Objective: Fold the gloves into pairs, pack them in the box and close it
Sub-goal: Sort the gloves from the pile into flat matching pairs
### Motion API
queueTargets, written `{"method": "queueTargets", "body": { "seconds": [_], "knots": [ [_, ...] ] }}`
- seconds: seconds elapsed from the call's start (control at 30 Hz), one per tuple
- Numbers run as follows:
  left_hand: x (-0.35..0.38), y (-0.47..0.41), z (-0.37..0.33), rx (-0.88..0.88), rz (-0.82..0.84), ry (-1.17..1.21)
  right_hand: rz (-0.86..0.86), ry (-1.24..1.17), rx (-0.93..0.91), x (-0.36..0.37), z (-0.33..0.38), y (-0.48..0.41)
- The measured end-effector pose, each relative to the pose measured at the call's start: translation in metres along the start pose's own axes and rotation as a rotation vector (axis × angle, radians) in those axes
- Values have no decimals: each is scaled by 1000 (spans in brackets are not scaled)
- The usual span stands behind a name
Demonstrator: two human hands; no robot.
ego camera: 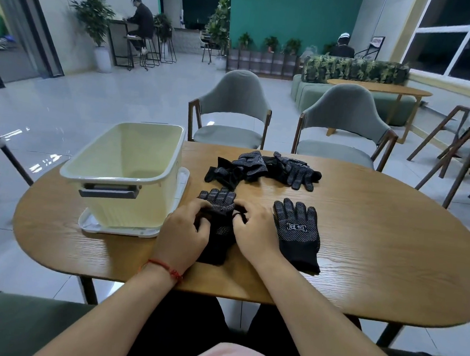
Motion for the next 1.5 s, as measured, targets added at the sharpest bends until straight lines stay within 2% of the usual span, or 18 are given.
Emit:
{"method": "queueTargets", "body": {
  "seconds": [0.13,0.27,0.47,0.83,0.93,1.03,1.1,1.17,1.23,1.37,1.5],
  "knots": [
    [-2,1,-5,30,0,7,4,-121,15,-2,-2,2],
    [1,1,-4,38,19,23,-55,-95,46,-11,-6,4],
    [-4,1,-6,27,-3,97,85,22,12,4,0,5],
    [-11,4,-10,28,-21,129,108,-41,90,6,-10,4],
    [-13,5,-10,12,-26,131,36,-18,-12,-1,3,7],
    [-12,6,-10,15,12,144,-10,-70,-213,-14,30,19],
    [-7,7,-6,-2,73,154,70,-80,-371,-11,51,33],
    [-3,6,0,-43,121,191,188,-49,-449,-1,60,44],
    [-4,6,3,-68,136,239,240,-6,-443,6,58,47],
    [-2,9,3,-58,185,313,204,126,-383,15,48,40],
    [-6,9,6,-3,144,150,117,162,-411,16,47,39]
  ]
}}
Point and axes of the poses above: each hand's wrist, its own y-axis away from the middle knuckle, its own x-axis out of the palm, z = x × y, the point moved 10 cm from there along -y, towards the middle knuckle, and after that the axes turned 1 degree about -x, right-handed, at the moved point
